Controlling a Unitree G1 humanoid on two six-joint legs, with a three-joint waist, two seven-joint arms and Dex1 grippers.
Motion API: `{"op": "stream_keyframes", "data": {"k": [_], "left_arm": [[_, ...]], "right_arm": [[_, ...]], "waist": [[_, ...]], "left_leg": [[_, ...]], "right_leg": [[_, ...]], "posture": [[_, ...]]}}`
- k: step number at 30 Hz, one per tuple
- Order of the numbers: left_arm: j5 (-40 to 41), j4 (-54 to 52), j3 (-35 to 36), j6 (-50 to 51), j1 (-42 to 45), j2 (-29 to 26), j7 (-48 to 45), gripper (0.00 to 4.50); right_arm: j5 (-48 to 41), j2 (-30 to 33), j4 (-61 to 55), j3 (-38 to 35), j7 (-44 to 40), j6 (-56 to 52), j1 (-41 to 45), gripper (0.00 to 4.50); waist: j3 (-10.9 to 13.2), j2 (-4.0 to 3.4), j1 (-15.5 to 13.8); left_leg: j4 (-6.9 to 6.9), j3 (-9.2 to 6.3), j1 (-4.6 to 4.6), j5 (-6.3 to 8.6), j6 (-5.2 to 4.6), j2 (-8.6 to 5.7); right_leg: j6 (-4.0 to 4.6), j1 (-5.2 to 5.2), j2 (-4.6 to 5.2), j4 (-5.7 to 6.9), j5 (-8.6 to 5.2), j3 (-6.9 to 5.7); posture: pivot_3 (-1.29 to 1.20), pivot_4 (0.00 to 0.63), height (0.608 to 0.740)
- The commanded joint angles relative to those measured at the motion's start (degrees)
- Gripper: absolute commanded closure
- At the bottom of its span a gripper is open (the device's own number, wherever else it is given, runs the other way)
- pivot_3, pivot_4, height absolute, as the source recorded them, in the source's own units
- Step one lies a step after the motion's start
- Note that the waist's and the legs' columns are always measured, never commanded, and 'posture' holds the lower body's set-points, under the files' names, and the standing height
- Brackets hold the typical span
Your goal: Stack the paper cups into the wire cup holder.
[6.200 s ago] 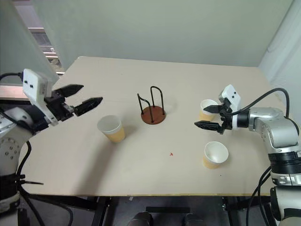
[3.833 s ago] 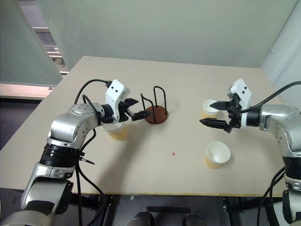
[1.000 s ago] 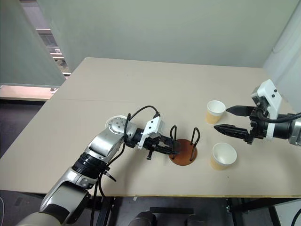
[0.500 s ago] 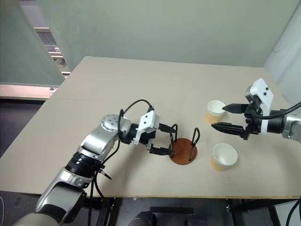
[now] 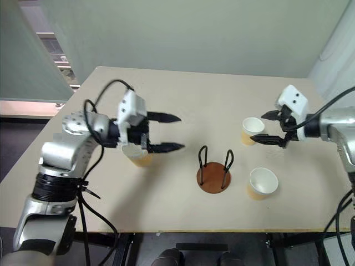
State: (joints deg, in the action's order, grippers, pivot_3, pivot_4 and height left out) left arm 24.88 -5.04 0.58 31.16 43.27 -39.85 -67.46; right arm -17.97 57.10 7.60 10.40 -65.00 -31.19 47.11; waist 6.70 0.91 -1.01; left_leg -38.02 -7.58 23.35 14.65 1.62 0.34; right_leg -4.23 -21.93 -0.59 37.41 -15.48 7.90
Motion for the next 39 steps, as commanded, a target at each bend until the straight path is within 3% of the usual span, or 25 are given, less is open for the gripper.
{"op": "stream_keyframes", "data": {"k": [1, 14, 18, 26, 28, 34, 39], "left_arm": [[2.9, -5.4, 3.4, 1.6, -3.9, -2.0, 1.3, 0.06], [6.3, -9.9, 7.6, 2.3, -9.3, -3.8, 6.3, 0.06], [6.4, -10.2, 7.4, 1.8, -9.7, -3.7, 7.0, 0.00], [6.9, -9.6, 7.2, 1.4, -10.2, -4.2, 6.9, 0.00], [7.2, -9.4, 7.2, 1.6, -10.1, -4.2, 6.7, 0.00], [9.0, -9.7, 7.1, 2.5, -11.0, -5.2, 4.6, 0.00], [10.9, -11.5, 6.4, 3.4, -12.9, -7.1, 1.8, 0.00]], "right_arm": [[8.6, -1.5, 7.4, 4.6, -2.8, 9.2, 4.5, 0.00], [26.1, -13.8, 39.4, 12.0, -4.2, 29.8, 18.1, 0.00], [28.3, -16.1, 45.1, 11.4, -3.8, 33.0, 20.0, 0.91], [29.1, -16.7, 48.1, 10.0, -5.2, 34.6, 21.1, 3.66], [28.6, -16.7, 47.8, 9.4, -6.0, 34.1, 21.1, 4.39], [24.9, -14.3, 40.3, 5.7, -11.9, 30.1, 20.1, 4.46], [13.6, -6.5, 8.4, -0.3, -23.1, 13.2, 15.7, 4.46]], "waist": [[0.0, -0.03, 0.2], [0.0, -0.06, 0.3], [0.0, -0.06, 0.2], [0.0, -0.07, 0.2], [0.0, -0.07, 0.2], [0.0, -0.07, 0.2], [0.0, -0.08, 0.1]], "left_leg": [[0.02, 0.00, 0.00, 0.00, 0.01, 0.02], [0.11, -0.03, 0.34, -0.19, 0.32, 0.17], [0.14, -0.04, 0.36, -0.18, 0.32, 0.27], [0.44, 0.00, 0.40, -0.49, 0.86, 0.32], [0.50, 0.00, 0.42, -0.52, 0.91, 0.35], [0.72, 0.02, 0.53, -0.63, 1.09, 0.37], [0.91, 0.02, 0.70, -0.70, 1.22, 0.39]], "right_leg": [[0.01, -0.02, 0.00, -0.02, 0.01, -0.01], [0.30, -0.40, -0.05, -0.07, 0.19, -0.16], [0.45, -0.42, -0.07, -0.12, 0.28, -0.23], [0.59, -0.51, -0.07, -0.22, 0.33, -0.24], [0.62, -0.55, -0.09, -0.23, 0.34, -0.25], [0.68, -0.74, -0.10, -0.25, 0.33, -0.26], [0.71, -0.84, -0.13, -0.27, 0.32, -0.29]], "posture": [[0.00, 0.150, 0.740], [0.00, 0.150, 0.740], [0.00, 0.150, 0.740], [0.00, 0.150, 0.740], [0.00, 0.150, 0.740], [0.00, 0.150, 0.740], [0.00, 0.150, 0.740]]}}
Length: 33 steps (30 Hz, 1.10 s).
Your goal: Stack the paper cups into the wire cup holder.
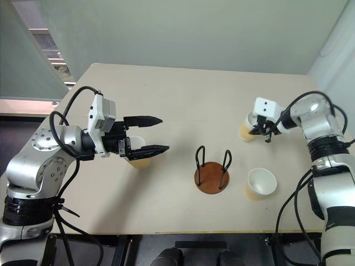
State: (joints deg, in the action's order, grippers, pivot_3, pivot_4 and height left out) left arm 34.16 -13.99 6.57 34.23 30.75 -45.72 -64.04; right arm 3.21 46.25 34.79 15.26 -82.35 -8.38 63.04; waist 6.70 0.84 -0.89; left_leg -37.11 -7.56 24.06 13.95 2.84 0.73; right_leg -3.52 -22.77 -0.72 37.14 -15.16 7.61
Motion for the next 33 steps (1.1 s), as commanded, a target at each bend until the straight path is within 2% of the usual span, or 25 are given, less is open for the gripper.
{"op": "stream_keyframes", "data": {"k": [1, 5, 8, 12, 15, 18, 33], "left_arm": [[1.7, -2.5, 0.1, 0.2, -0.5, -1.3, -1.8, 0.00], [0.8, -0.9, -1.4, -1.1, 0.6, -1.1, -2.8, 0.00], [0.1, 0.9, -2.7, -1.9, 2.4, -0.6, -3.6, 0.00], [-1.1, 2.6, -4.3, -3.1, 4.1, -0.3, -4.4, 0.00], [-1.8, 3.2, -5.1, -3.9, 4.8, -0.2, -4.7, 0.00], [-2.2, 3.1, -5.3, -4.2, 5.1, -0.2, -4.7, 0.00], [-2.3, 1.3, -3.3, -4.3, 2.7, -1.9, -3.0, 0.00]], "right_arm": [[-10.4, 5.8, -25.9, -6.1, -6.9, -14.1, -0.6, 4.46], [-18.7, 10.2, -46.1, -8.3, -8.5, -27.2, -1.5, 4.46], [-21.7, 11.8, -53.2, -8.2, -7.3, -31.3, -2.3, 4.46], [-24.1, 10.9, -58.8, -6.7, -5.3, -33.9, -3.5, 4.46], [-23.3, 9.7, -58.7, -4.5, -4.4, -31.9, -3.9, 4.46], [-21.2, 9.1, -57.0, -2.1, -4.2, -28.2, -4.9, 4.46], [-15.0, 7.1, -49.9, 3.8, -5.4, -17.5, -7.0, 4.46]], "waist": [[0.0, -0.01, 0.0], [0.0, 0.00, 0.2], [0.0, 0.00, 0.2], [0.0, 0.00, 0.2], [0.0, 0.00, 0.4], [0.0, 0.00, 0.4], [0.0, 0.00, 0.4]], "left_leg": [[0.05, 0.01, 0.03, -0.01, 0.02, 0.00], [0.06, 0.01, 0.02, -0.03, 0.05, 0.06], [-0.02, 0.00, -0.05, -0.03, 0.05, 0.05], [-0.08, -0.06, -0.16, -0.28, -0.08, 0.05], [-0.03, -0.06, -0.24, -0.22, -0.59, 0.07], [-0.03, -0.06, -0.28, -0.35, -0.69, 0.08], [0.01, -0.07, -0.14, -0.58, -0.46, 0.08]], "right_leg": [[0.01, 0.00, -0.02, -0.03, -0.01, 0.00], [0.03, 0.05, -0.12, -0.20, -0.02, 0.02], [-0.01, 0.05, -0.12, -0.25, -0.05, 0.06], [-0.05, 0.09, -0.11, -0.10, 0.09, 0.07], [0.06, 0.08, -0.12, -0.06, 0.28, 0.04], [0.07, 0.07, -0.13, -0.02, 0.44, 0.01], [0.00, -0.04, -0.12, -0.07, 0.60, -0.01]], "posture": [[0.00, 0.150, 0.740], [0.00, 0.150, 0.740], [0.00, 0.150, 0.740], [0.00, 0.150, 0.740], [0.00, 0.150, 0.740], [0.00, 0.150, 0.740], [0.00, 0.150, 0.740]]}}
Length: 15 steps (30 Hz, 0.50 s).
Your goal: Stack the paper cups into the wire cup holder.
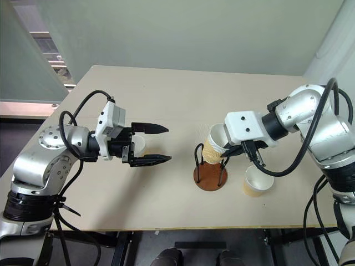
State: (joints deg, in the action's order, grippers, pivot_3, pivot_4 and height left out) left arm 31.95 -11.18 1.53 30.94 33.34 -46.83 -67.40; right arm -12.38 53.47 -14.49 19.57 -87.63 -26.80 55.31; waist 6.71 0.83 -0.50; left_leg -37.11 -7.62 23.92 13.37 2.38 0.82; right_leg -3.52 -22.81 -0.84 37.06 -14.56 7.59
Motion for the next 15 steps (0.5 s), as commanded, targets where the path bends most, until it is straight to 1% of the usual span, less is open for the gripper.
{"op": "stream_keyframes", "data": {"k": [1, 3, 4, 9, 10, 13, 15], "left_arm": [[-0.2, -1.5, 1.7, -1.1, 0.1, -0.8, 0.5, 0.00], [-0.2, -1.5, 1.7, -1.2, 0.1, -0.8, 0.8, 0.00], [-0.2, -1.5, 1.7, -1.2, 0.1, -0.8, 1.0, 0.00], [-1.3, -1.9, 1.8, -1.9, -0.5, -1.3, 2.4, 0.00], [-1.9, -2.1, 2.1, -2.3, -0.7, -1.8, 2.9, 0.00], [-3.6, -3.1, 3.0, -3.6, -1.0, -3.2, 3.9, 0.00], [-4.8, -4.5, 3.8, -4.3, -1.3, -5.3, 4.2, 0.00]], "right_arm": [[0.4, -0.4, -0.7, -0.4, -0.2, 0.5, 0.8, 4.28], [0.2, -1.2, -0.4, -0.5, 0.0, -0.2, 1.1, 3.87], [0.2, -1.4, -0.2, -0.6, 0.1, -0.3, 1.3, 3.58], [0.3, -2.9, 1.0, -2.3, 2.8, -1.9, 1.5, 1.84], [-0.5, -3.3, 1.5, -3.6, 4.0, -3.6, 1.8, 1.54], [-2.4, -3.6, 2.4, -6.9, 6.7, -7.2, 2.3, 1.54], [-5.6, -3.6, 3.4, -10.9, 9.0, -12.1, 2.7, 1.54]], "waist": [[0.0, 0.00, 0.0], [0.0, 0.00, 0.0], [0.0, 0.00, 0.0], [0.0, 0.00, 0.0], [0.0, 0.00, 0.0], [0.0, 0.00, 0.0], [0.0, 0.00, 0.0]], "left_leg": [[0.00, 0.00, 0.00, 0.00, 0.00, 0.00], [0.00, 0.00, 0.00, 0.01, -0.02, 0.00], [-0.01, 0.00, 0.00, 0.02, -0.03, 0.00], [-0.02, 0.00, 0.00, 0.02, -0.06, 0.00], [-0.01, 0.00, 0.00, 0.02, -0.06, 0.00], [-0.01, 0.00, 0.01, 0.00, -0.03, 0.00], [0.00, 0.00, 0.05, -0.02, 0.01, 0.00]], "right_leg": [[0.00, 0.00, 0.00, 0.00, 0.00, 0.00], [0.00, 0.00, 0.00, 0.00, 0.00, 0.00], [-0.01, 0.00, 0.00, 0.00, 0.01, 0.00], [0.00, 0.00, 0.00, 0.01, 0.02, 0.00], [0.00, -0.01, 0.00, 0.01, 0.02, 0.00], [0.00, -0.03, 0.00, 0.01, 0.02, 0.00], [0.00, -0.05, 0.00, -0.01, 0.02, 0.00]], "posture": [[0.00, 0.150, 0.740], [0.00, 0.150, 0.740], [0.00, 0.150, 0.740], [0.00, 0.150, 0.740], [0.00, 0.150, 0.740], [0.00, 0.150, 0.740], [0.00, 0.150, 0.740]]}}
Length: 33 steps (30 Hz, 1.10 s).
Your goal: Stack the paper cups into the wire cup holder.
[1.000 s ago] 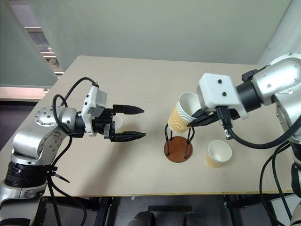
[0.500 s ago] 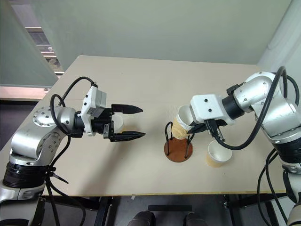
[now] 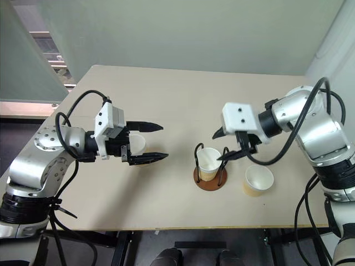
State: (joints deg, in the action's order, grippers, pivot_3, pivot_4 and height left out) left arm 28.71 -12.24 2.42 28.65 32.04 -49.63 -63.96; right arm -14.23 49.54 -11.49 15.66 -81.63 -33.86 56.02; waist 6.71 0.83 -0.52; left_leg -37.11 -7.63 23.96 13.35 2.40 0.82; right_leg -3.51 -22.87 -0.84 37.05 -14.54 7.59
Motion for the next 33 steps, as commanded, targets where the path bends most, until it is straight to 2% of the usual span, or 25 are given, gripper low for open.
{"op": "stream_keyframes", "data": {"k": [1, 6, 9, 15, 18, 22, 33], "left_arm": [[-2.3, -4.2, 3.1, -2.3, -0.1, -3.7, 0.8, 0.00], [-7.2, -8.1, 1.3, -5.0, -0.6, -10.2, -1.4, 0.00], [-9.4, -9.4, -0.1, -5.9, 0.0, -13.0, -2.6, 0.00], [-19.0, -10.2, -3.4, -6.5, -0.6, -19.2, -1.5, 0.00], [-21.7, -10.7, -3.7, -5.3, -1.9, -20.5, -0.7, 0.00], [-25.6, -10.2, -4.2, -4.3, -3.6, -21.6, 0.4, 0.00], [-31.1, -7.5, -7.2, -4.9, -6.8, -20.8, 0.7, 0.00]], "right_arm": [[-5.3, 0.1, 0.8, -8.9, 4.2, -7.1, 2.0, 1.54], [-11.2, -0.3, 1.3, -14.3, 8.1, -15.1, 1.9, 1.54], [-12.2, -0.7, 2.1, -15.4, 10.6, -15.9, 1.7, 1.54], [-15.1, -1.4, 5.3, -17.7, 12.2, -15.3, 1.0, 1.54], [-19.1, -2.8, 5.7, -19.8, 10.9, -15.5, -0.2, 1.54], [-20.3, -1.8, 6.5, -18.9, 9.3, -15.2, -0.7, 1.54], [-23.9, -0.1, 6.2, -19.0, 4.7, -14.9, -3.0, 1.54]], "waist": [[0.0, 0.00, 0.0], [0.0, 0.00, 0.0], [0.0, -0.01, 0.0], [0.0, -0.01, 0.1], [0.0, -0.02, 0.2], [0.0, -0.02, 0.2], [0.0, -0.01, 0.2]], "left_leg": [[0.01, 0.00, 0.01, -0.01, 0.02, 0.00], [0.10, 0.02, 0.01, -0.06, 0.10, 0.00], [0.12, 0.01, 0.01, -0.04, 0.07, 0.00], [0.13, -0.02, 0.03, 0.08, -0.14, 0.02], [0.16, -0.02, 0.03, 0.09, -0.15, 0.04], [0.24, -0.01, 0.08, 0.08, -0.13, 0.03], [0.34, -0.01, 0.09, 0.07, -0.12, 0.04]], "right_leg": [[0.00, 0.00, 0.00, -0.02, 0.00, 0.00], [0.06, -0.07, -0.03, -0.02, -0.03, 0.03], [0.08, -0.12, -0.04, 0.01, -0.05, 0.04], [0.17, -0.25, -0.04, 0.10, -0.01, 0.04], [0.22, -0.29, -0.05, 0.13, -0.02, 0.03], [0.26, -0.40, -0.05, 0.17, -0.04, 0.03], [0.36, -0.47, -0.05, 0.26, -0.09, 0.01]], "posture": [[0.00, 0.150, 0.740], [0.00, 0.150, 0.740], [0.00, 0.150, 0.740], [0.00, 0.150, 0.740], [0.00, 0.150, 0.740], [0.00, 0.150, 0.740], [0.00, 0.150, 0.740]]}}
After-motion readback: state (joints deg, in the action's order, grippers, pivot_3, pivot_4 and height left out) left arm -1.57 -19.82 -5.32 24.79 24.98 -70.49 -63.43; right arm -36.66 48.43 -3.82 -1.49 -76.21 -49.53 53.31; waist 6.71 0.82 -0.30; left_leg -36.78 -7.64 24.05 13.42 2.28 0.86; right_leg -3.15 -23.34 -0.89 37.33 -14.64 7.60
